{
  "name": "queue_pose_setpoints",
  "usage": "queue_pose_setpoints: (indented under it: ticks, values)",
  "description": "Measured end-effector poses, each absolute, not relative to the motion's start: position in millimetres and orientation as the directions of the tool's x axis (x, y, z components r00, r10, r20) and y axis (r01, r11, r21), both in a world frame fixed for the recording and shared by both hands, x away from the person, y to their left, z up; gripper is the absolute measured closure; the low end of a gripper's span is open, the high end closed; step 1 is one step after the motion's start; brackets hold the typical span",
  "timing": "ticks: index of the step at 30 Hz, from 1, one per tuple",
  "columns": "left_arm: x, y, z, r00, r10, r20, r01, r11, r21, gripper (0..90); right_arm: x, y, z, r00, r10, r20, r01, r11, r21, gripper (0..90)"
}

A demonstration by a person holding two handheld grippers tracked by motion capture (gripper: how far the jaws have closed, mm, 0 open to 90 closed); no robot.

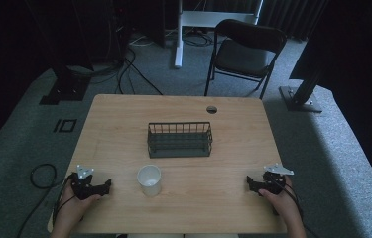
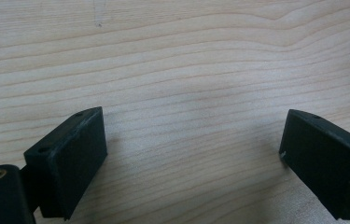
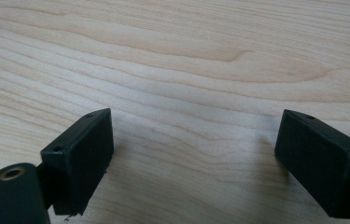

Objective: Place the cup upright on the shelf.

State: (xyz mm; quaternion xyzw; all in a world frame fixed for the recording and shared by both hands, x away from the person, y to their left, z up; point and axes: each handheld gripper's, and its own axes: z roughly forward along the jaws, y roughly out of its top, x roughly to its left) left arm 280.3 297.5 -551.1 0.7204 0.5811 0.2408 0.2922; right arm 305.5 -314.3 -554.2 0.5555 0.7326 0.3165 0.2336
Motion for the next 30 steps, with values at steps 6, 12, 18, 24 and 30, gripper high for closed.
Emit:
queue_pose_setpoints:
  ticks: [6, 12, 18, 24, 30]
  values:
    - [280.3, 297.5, -551.1, 0.208, 0.978, 0.007, 0.697, -0.153, 0.701, 7.6, 305.8, -314.5, -554.2, -0.277, 0.961, 0.009, 0.665, 0.185, 0.723, 11.1]
    - [280.3, 297.5, -551.1, 0.208, 0.978, 0.007, 0.697, -0.154, 0.701, 7.6, 305.9, -314.7, -554.2, -0.28, 0.96, 0.009, 0.664, 0.188, 0.724, 11.1]
    - [280.3, 297.5, -551.1, 0.209, 0.978, 0.007, 0.697, -0.154, 0.701, 7.6, 305.0, -311.3, -553.9, -0.302, 0.953, -0.003, 0.655, 0.21, 0.726, 11.2]
    - [280.3, 297.5, -551.1, 0.208, 0.978, 0.007, 0.696, -0.153, 0.701, 7.6, 303.3, -298.4, -550.8, -0.368, 0.93, -0.007, 0.631, 0.255, 0.733, 11.1]
    - [280.3, 297.5, -551.1, 0.208, 0.978, 0.007, 0.697, -0.153, 0.701, 7.6, 302.6, -292.7, -547.9, -0.401, 0.916, -0.004, 0.606, 0.269, 0.749, 11.1]
